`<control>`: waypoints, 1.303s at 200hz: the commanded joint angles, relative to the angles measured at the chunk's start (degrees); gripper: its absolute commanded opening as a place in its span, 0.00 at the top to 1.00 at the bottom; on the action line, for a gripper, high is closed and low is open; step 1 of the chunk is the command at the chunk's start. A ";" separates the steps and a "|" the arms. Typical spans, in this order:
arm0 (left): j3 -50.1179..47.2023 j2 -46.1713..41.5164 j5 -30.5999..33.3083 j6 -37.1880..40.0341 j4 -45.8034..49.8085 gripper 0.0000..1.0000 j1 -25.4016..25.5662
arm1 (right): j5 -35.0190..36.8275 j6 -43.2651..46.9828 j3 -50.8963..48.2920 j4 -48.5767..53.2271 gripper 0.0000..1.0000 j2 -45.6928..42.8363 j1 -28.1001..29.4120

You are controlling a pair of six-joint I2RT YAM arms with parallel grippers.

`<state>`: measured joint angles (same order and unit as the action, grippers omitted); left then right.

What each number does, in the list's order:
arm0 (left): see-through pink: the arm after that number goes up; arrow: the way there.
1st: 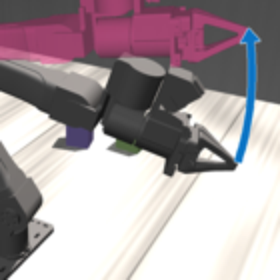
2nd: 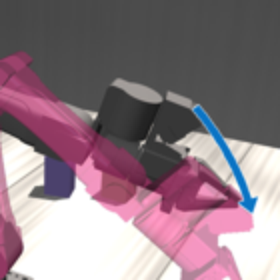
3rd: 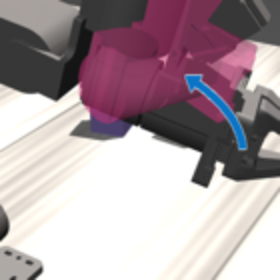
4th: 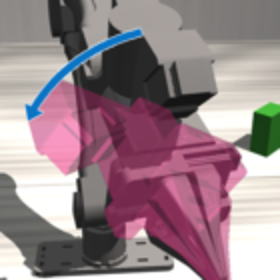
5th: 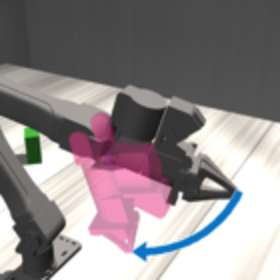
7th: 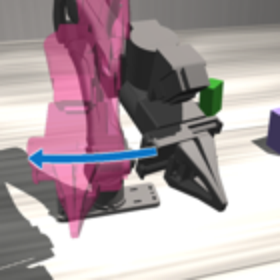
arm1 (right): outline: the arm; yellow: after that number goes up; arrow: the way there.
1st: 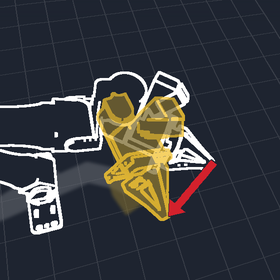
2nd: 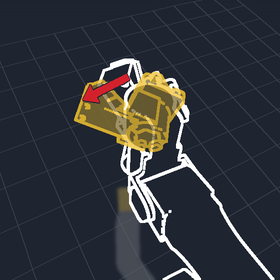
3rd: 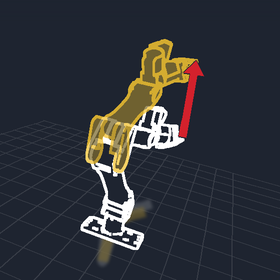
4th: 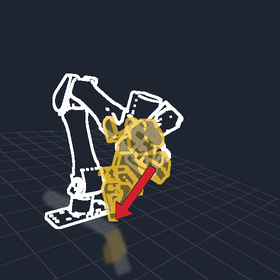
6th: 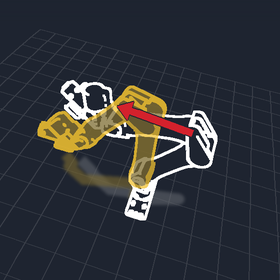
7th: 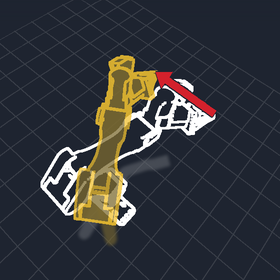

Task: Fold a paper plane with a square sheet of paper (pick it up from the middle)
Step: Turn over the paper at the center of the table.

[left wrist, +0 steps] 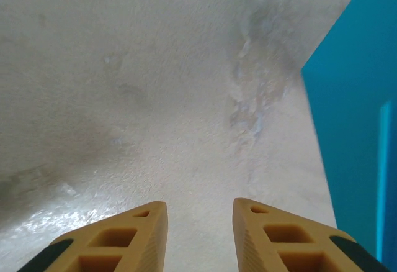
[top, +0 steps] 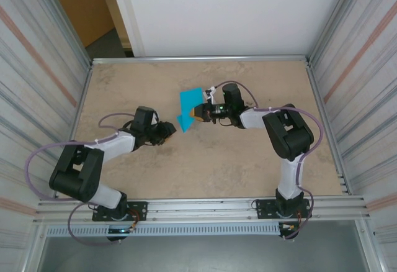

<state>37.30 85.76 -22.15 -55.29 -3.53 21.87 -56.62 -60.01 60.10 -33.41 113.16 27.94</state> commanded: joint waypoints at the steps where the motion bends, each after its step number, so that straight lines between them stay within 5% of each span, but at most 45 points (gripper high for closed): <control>1: 3.40 2.94 -1.10 2.24 1.31 0.67 1.71 | -2.72 -2.09 -2.01 -6.42 0.95 2.27 -0.81; 156: 9.63 11.07 -1.53 2.25 -0.86 0.67 4.77 | -2.98 -2.59 -15.55 -15.32 0.96 1.39 -6.72; 260: 13.74 15.94 -6.41 0.74 -5.55 0.74 6.26 | -1.79 0.90 -16.56 -8.91 0.97 1.36 -8.02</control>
<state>48.93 100.99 -26.55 -54.13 -6.92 27.57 -58.50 -62.13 42.22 -46.37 115.22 20.12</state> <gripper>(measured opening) 0.271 0.046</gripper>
